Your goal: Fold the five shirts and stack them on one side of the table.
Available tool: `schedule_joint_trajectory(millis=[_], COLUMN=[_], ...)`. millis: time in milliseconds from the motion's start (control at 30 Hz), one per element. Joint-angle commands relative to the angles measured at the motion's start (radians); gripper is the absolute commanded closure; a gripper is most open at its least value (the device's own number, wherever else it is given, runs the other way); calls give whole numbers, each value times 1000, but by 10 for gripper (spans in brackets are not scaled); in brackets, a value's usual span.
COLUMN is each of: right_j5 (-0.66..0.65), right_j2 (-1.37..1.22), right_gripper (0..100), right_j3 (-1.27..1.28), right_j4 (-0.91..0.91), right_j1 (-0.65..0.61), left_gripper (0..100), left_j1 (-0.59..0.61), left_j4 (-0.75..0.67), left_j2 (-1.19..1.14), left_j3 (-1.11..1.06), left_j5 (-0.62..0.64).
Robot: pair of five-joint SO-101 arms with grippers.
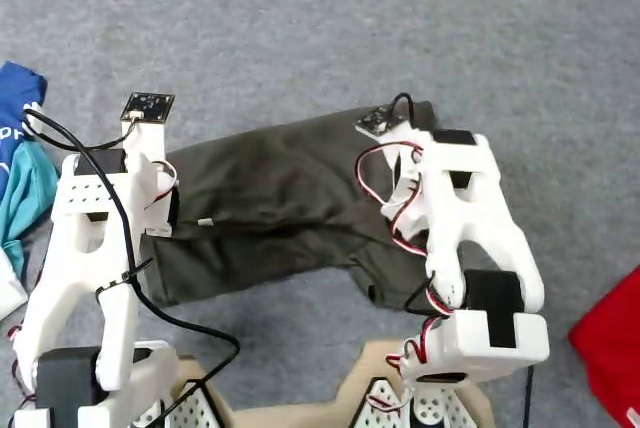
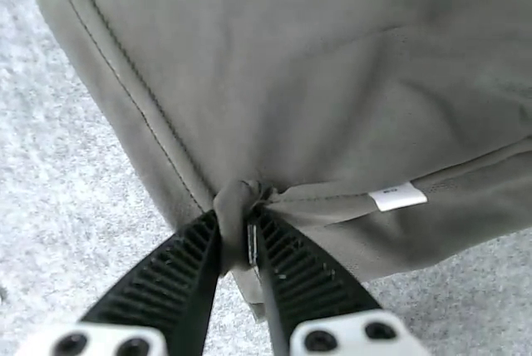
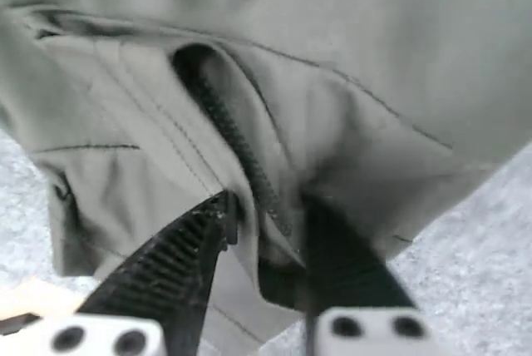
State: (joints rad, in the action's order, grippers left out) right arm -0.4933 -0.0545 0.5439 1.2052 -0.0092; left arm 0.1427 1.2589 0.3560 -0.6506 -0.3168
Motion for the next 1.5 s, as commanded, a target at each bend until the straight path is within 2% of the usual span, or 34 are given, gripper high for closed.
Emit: schedule_joint_trajectory(millis=[0, 367, 733, 867, 1133, 1467], right_j5=[-9, -41, -91, -127, -187, -226], right_j2=[30, 77, 81, 81, 216, 257], right_gripper=[975, 975, 980, 980, 980, 980], right_j3=[-42, -41, -41, -76, -70, 65], right_j4=[34, 35, 41, 114, 189, 180], right_j1=[15, 33, 159, 196, 203, 206], left_gripper=[981, 981, 981, 981, 981, 981], left_j1=[-11, -8, -9, -9, -9, -11], left_j4=[11, 11, 37, 38, 38, 51], left_j2=[25, 31, 33, 33, 33, 33], left_j3=[5, 3, 11, 9, 11, 11], left_j5=[0, 0, 0, 0, -2, -2])
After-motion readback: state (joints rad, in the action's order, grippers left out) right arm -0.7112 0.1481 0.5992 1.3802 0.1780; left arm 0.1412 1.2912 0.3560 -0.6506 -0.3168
